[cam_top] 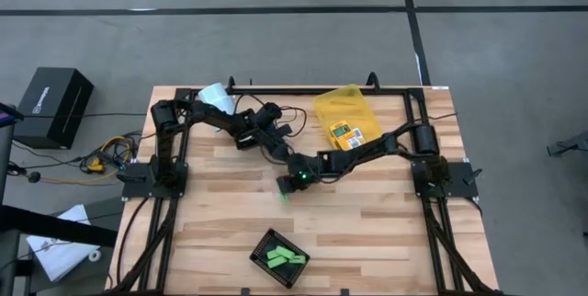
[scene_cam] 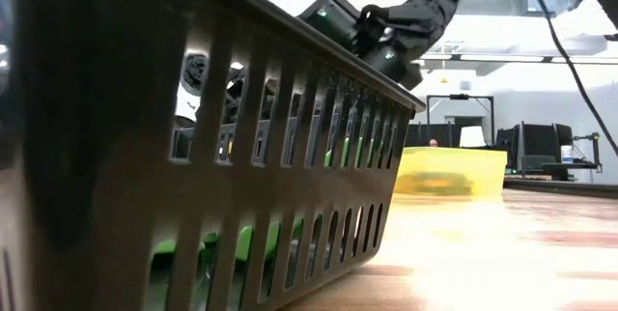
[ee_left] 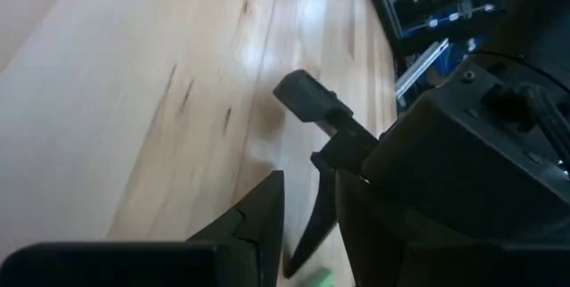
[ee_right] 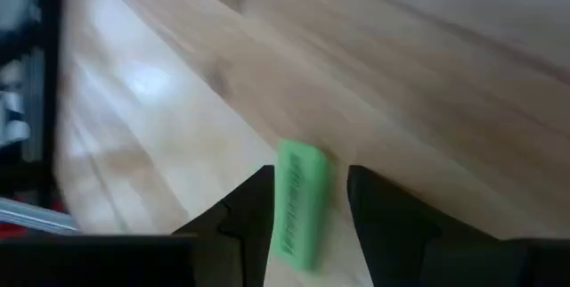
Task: Pick & Place School Supplies
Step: Put the green eraser into the bottom black bin
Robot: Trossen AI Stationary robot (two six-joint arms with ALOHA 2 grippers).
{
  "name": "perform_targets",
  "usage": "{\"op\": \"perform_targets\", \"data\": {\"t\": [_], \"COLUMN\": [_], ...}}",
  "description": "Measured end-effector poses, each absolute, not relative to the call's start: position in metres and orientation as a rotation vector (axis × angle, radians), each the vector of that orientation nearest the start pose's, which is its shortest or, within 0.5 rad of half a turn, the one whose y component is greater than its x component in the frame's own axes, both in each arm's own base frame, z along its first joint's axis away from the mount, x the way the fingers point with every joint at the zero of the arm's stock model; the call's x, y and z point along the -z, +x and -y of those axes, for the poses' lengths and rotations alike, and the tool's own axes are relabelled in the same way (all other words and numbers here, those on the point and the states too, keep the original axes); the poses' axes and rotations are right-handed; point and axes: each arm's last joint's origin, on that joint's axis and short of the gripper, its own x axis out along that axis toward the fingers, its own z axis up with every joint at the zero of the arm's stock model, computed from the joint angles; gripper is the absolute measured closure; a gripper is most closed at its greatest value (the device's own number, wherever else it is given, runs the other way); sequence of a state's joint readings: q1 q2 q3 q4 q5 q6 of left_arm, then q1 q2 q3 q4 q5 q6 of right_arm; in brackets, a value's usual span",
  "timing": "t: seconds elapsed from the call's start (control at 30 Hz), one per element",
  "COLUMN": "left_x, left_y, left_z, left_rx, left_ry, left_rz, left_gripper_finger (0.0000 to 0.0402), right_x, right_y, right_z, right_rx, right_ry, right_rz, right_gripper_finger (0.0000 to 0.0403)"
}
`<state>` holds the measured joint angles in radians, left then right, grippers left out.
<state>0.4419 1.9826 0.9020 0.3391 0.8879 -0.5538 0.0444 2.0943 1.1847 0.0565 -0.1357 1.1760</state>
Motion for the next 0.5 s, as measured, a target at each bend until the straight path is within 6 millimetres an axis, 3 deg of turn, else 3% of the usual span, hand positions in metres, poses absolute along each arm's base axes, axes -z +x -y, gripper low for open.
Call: {"op": "perform_targets", "data": {"t": [0.2, 0.3, 0.4, 0.5], "left_x": [-0.084, -0.085, -0.097, -0.110], "left_y": [0.303, 0.293, 0.289, 0.284], "left_z": [-0.135, -0.138, -0.141, -0.144], "left_rx": [0.237, 0.179, 0.158, 0.122], "left_ry": [-1.041, -1.076, -1.059, -1.059], "left_rz": [-0.744, -0.731, -0.701, -0.675], "left_gripper_finger": [0.0303, 0.0303, 0.0303, 0.0303], "right_x": [-0.092, -0.102, -0.119, -0.161], "right_y": [0.446, 0.471, 0.499, 0.520], "right_z": [-0.043, -0.052, -0.056, -0.047], "right_rx": [0.291, 0.102, -0.134, -0.221], "right_ry": [1.185, 1.230, 1.250, 1.235], "right_rz": [-0.784, -0.751, -0.601, -0.392], "right_gripper_finger": [0.0270, 0.0269, 0.0265, 0.0260]}}
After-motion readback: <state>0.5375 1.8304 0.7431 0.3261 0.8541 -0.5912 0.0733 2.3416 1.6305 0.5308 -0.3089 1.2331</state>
